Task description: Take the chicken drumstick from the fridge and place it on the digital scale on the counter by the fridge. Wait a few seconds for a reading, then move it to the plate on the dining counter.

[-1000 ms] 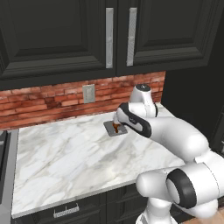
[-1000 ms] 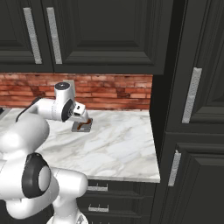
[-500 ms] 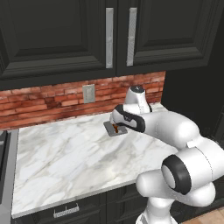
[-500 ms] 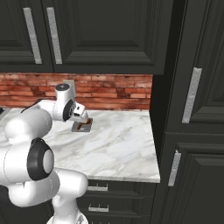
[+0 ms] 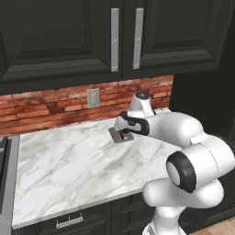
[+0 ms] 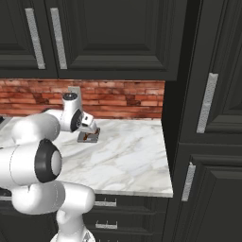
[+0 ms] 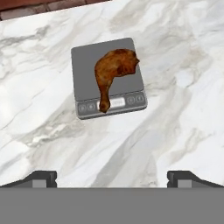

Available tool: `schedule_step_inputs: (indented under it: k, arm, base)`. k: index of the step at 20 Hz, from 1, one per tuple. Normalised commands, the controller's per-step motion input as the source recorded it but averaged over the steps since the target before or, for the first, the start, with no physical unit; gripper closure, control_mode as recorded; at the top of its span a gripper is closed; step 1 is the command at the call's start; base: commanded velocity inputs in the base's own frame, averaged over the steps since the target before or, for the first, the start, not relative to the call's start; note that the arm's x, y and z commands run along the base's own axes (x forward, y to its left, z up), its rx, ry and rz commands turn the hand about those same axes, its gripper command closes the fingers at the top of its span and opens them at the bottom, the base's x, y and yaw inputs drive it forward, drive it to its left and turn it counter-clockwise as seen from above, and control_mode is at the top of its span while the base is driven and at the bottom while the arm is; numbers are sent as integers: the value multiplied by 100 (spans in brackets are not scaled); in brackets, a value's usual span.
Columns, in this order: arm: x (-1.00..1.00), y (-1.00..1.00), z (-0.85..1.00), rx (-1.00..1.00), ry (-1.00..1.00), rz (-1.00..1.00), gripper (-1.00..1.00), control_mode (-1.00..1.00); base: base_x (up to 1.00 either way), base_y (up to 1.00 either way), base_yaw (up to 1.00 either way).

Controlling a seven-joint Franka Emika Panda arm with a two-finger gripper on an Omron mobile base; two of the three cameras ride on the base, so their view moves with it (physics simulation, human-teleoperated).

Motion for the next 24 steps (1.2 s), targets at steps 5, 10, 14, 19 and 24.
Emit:
schedule_step_inputs:
  k: [5, 10, 14, 19, 24]
  arm:
    - [22, 0, -24, 0, 0, 0, -100, -100]
    - [22, 0, -18, 0, 0, 0, -100, -100]
    - [21, 3, -2, 0, 0, 0, -100, -100]
    - [24, 6, -8, 0, 0, 0, -100, -100]
    - [22, 9, -20, 0, 0, 0, -100, -100]
  base:
    - [0, 0, 0]
    - [0, 0, 0]
    - [0, 0, 0]
    - [0, 0, 0]
    - [0, 0, 0]
